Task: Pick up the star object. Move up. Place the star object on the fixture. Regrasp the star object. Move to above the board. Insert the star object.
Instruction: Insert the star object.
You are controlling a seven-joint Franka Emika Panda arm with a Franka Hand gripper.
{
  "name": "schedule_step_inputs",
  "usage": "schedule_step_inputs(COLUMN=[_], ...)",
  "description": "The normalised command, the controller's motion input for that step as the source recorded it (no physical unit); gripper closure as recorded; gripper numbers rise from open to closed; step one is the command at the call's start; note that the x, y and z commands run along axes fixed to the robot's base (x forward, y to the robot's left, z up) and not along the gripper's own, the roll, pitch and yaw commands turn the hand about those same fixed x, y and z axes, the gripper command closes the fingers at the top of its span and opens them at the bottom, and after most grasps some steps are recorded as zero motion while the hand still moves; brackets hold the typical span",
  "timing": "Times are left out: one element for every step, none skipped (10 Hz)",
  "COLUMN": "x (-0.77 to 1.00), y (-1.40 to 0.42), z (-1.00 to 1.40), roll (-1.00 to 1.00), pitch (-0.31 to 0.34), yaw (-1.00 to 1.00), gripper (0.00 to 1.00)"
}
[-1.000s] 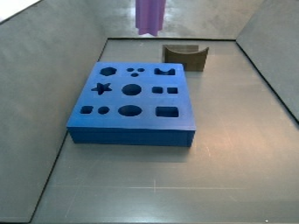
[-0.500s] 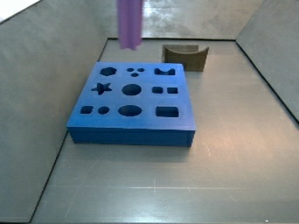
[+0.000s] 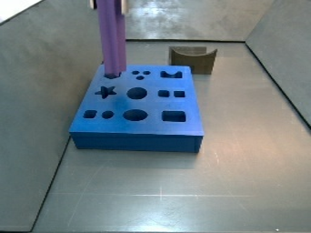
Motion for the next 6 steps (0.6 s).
schedule_step_inputs(x=[0.0, 0.0, 0.0, -0.01, -0.19, -0.28], y=[-0.07, -0.07, -0.12, -0.2, -0.22, -0.18], z=[-0.36, -0.35, -0.27, -0.11, -0.02, 0.0], roll=[-0.09, -0.09, -0.08, -0.02, -0.01, 0.0], pitch=[-0.047, -0.036, 0.0, 0.011, 0.0, 0.0], yaw=[-0.97, -0.97, -0.94, -0.83, -0.7, -0.45], gripper=[1.0, 1.0, 1.0, 1.0, 1.0, 1.0])
